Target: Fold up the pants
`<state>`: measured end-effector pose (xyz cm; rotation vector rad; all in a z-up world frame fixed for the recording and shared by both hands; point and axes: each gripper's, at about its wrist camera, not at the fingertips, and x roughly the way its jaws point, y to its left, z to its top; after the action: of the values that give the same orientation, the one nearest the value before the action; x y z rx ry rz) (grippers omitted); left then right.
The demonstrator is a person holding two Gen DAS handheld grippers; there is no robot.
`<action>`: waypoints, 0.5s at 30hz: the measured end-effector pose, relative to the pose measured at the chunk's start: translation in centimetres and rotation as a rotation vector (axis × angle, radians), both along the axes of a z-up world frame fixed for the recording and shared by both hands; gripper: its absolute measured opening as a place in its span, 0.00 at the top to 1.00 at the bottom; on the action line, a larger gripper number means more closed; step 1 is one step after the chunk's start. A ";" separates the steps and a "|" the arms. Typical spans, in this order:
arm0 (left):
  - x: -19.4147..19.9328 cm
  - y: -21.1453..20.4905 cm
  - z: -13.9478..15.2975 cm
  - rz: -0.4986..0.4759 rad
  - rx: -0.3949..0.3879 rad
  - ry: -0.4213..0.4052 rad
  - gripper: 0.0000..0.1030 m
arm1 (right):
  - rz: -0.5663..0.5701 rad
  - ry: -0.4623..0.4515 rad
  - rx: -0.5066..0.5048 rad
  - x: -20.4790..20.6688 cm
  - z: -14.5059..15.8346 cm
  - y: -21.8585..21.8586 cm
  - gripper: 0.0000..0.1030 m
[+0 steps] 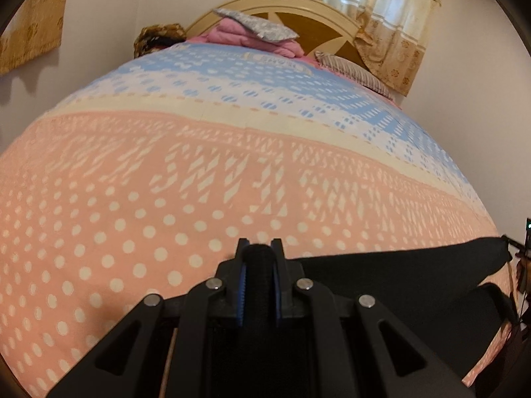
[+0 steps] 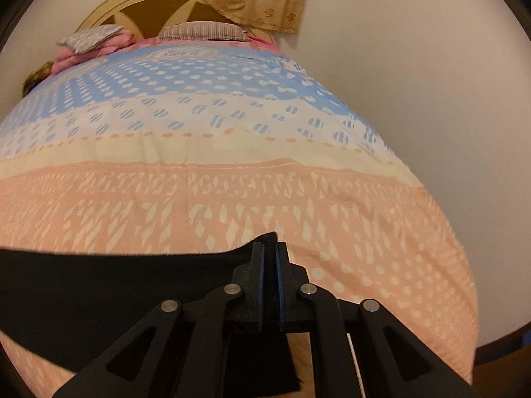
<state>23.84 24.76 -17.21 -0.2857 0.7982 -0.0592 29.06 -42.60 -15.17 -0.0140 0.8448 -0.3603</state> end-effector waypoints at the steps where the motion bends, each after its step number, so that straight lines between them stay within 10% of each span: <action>1: 0.2 -0.1 -0.1 0.004 -0.001 0.001 0.87 | -0.012 -0.011 0.019 0.0 0.0 -0.2 0.84; 4: 0.5 -0.6 -0.4 0.001 0.007 -0.002 0.87 | -0.037 -0.039 0.042 -1.5 -0.1 -0.3 0.45; 15: 0.5 -0.3 -0.9 0.003 -0.033 -0.004 0.87 | 0.042 -0.137 -0.052 -8.9 -2.1 2.0 0.45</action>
<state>24.35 24.51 -18.07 -0.3174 0.7932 -0.0703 20.17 -40.56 -17.27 -0.0547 0.6988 -0.3393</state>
